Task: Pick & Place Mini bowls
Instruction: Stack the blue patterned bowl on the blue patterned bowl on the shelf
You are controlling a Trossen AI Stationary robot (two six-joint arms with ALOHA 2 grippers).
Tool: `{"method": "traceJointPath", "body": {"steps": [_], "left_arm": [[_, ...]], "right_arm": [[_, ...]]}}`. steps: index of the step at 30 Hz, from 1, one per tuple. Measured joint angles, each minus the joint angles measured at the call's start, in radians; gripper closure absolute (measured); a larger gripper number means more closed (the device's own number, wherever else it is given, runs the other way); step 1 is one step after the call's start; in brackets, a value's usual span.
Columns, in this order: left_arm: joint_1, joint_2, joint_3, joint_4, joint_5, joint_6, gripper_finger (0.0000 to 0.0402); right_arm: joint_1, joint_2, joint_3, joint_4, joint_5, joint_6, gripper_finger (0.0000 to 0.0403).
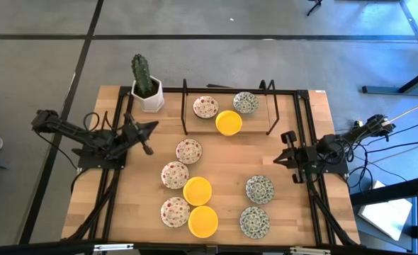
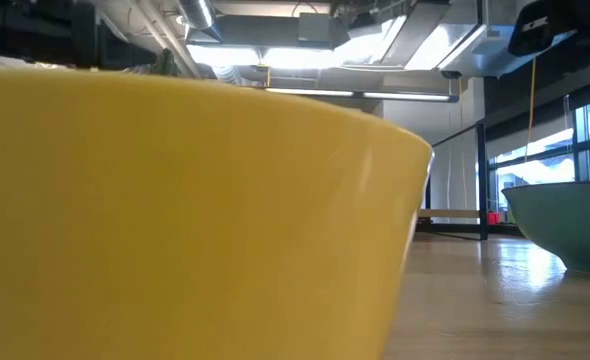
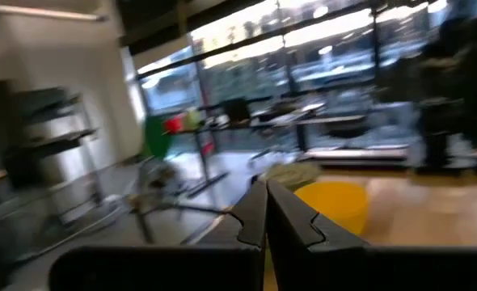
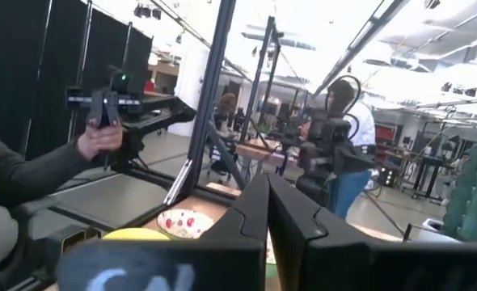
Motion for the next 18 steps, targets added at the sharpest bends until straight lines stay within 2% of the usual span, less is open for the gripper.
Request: {"method": "traceJointPath", "body": {"steps": [3,7,10,14,18], "left_arm": [[0.0,0.002,0.0,-0.01,-0.022,-0.002,0.0399],[0.0,0.002,0.0,-0.012,0.043,-0.001,0.0398],[0.0,0.002,0.0,-0.016,0.088,0.028,0.0389],[-0.008,0.002,0.0,-0.032,0.109,0.033,0.0353],[-0.034,0.002,0.0,-0.04,0.118,0.027,0.0287]], "right_arm": [[0.0,0.0,0.0,0.0,0.026,-0.003,0.0394],[0.0,0.005,0.0,-0.006,0.128,-0.003,0.0393],[0.0,0.005,0.0,-0.01,0.154,0.0,0.0379],[0.0,0.005,0.0,-0.011,0.153,0.015,0.0341],[0.0,0.005,0.0,-0.016,0.153,0.044,0.0288]]}}
